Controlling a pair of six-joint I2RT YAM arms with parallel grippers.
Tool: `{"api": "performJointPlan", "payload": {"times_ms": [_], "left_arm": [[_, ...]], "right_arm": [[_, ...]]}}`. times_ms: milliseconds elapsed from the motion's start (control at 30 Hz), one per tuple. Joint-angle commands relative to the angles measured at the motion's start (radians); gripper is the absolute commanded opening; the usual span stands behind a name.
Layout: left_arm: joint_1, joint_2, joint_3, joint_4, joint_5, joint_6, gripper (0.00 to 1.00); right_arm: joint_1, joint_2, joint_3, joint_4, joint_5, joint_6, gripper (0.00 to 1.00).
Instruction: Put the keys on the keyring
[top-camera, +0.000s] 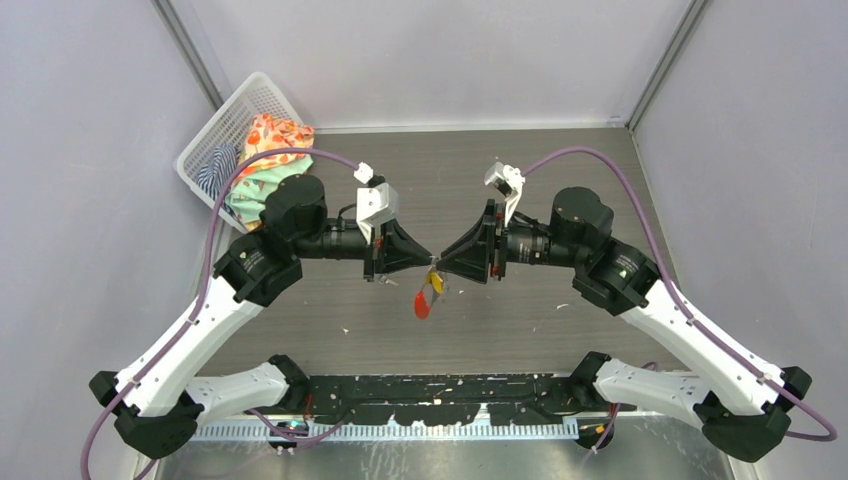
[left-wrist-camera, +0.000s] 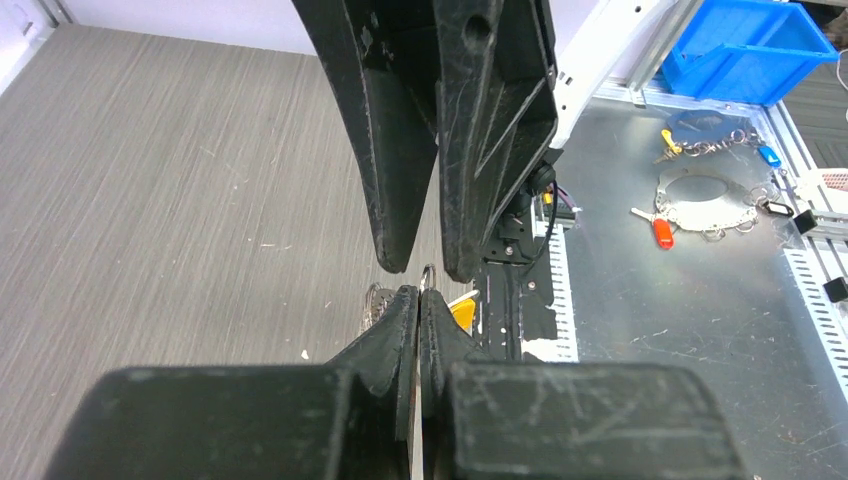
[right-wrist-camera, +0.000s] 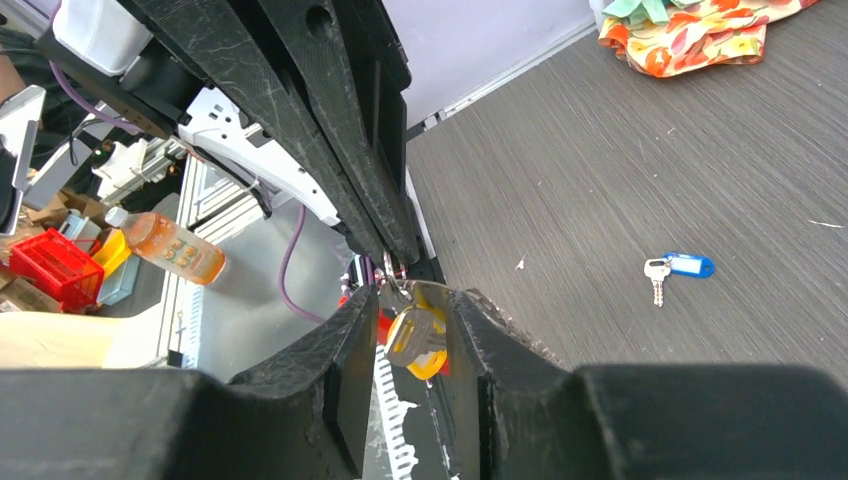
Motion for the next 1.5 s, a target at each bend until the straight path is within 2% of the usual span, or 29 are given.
{"api": "performJointPlan", "payload": {"times_ms": [0, 133, 333, 500, 633, 667, 733, 767, 833, 967, 1133, 1267, 1467], "left_arm": [[-0.002, -0.009, 0.006, 0.075, 0.008, -0.041, 0.00], [-0.002, -0.007, 0.006, 0.078, 0.008, -0.042, 0.00], [-0.002, -0.008, -0.007, 0.074, 0.010, -0.042, 0.00], [0.000, -0.005, -0.018, 0.083, -0.002, -0.046, 0.00], [0.011, -0.001, -0.022, 0.059, -0.012, -0.035, 0.00], [0.012, 0.001, -0.020, 0.049, -0.009, -0.023, 0.05], [0.015, 0.010, -0.001, -0.024, 0.023, 0.058, 0.33], [0.015, 0.018, 0.008, -0.077, 0.040, 0.107, 0.40], [0.015, 0.040, 0.047, -0.175, 0.073, 0.193, 0.47], [0.015, 0.082, 0.103, -0.301, 0.127, 0.335, 0.47], [0.015, 0.119, 0.154, -0.330, 0.120, 0.414, 0.45], [0.015, 0.137, 0.184, -0.382, 0.133, 0.456, 0.43], [0.014, 0.137, 0.173, -0.359, 0.157, 0.438, 0.40]], "right_arm": [[-0.005, 0.012, 0.024, 0.071, -0.019, 0.000, 0.35], [-0.005, 0.020, 0.028, 0.077, -0.021, 0.003, 0.26], [-0.005, 0.022, 0.021, 0.094, -0.024, 0.016, 0.19], [-0.005, 0.029, 0.019, 0.101, -0.049, 0.023, 0.02], [-0.004, 0.031, 0.038, 0.056, -0.058, 0.005, 0.01], [-0.005, 0.035, 0.051, 0.020, -0.053, -0.012, 0.01], [-0.005, 0.046, 0.088, -0.093, -0.045, -0.063, 0.01], [-0.006, 0.054, 0.111, -0.125, -0.046, -0.077, 0.01], [-0.005, 0.076, 0.164, -0.235, -0.053, -0.130, 0.01], [-0.004, 0.132, 0.271, -0.424, -0.081, -0.230, 0.01], [0.015, 0.224, 0.410, -0.608, -0.079, -0.329, 0.01], [0.043, 0.286, 0.487, -0.695, -0.058, -0.366, 0.01], [0.099, 0.362, 0.570, -0.757, 0.000, -0.410, 0.01]]}}
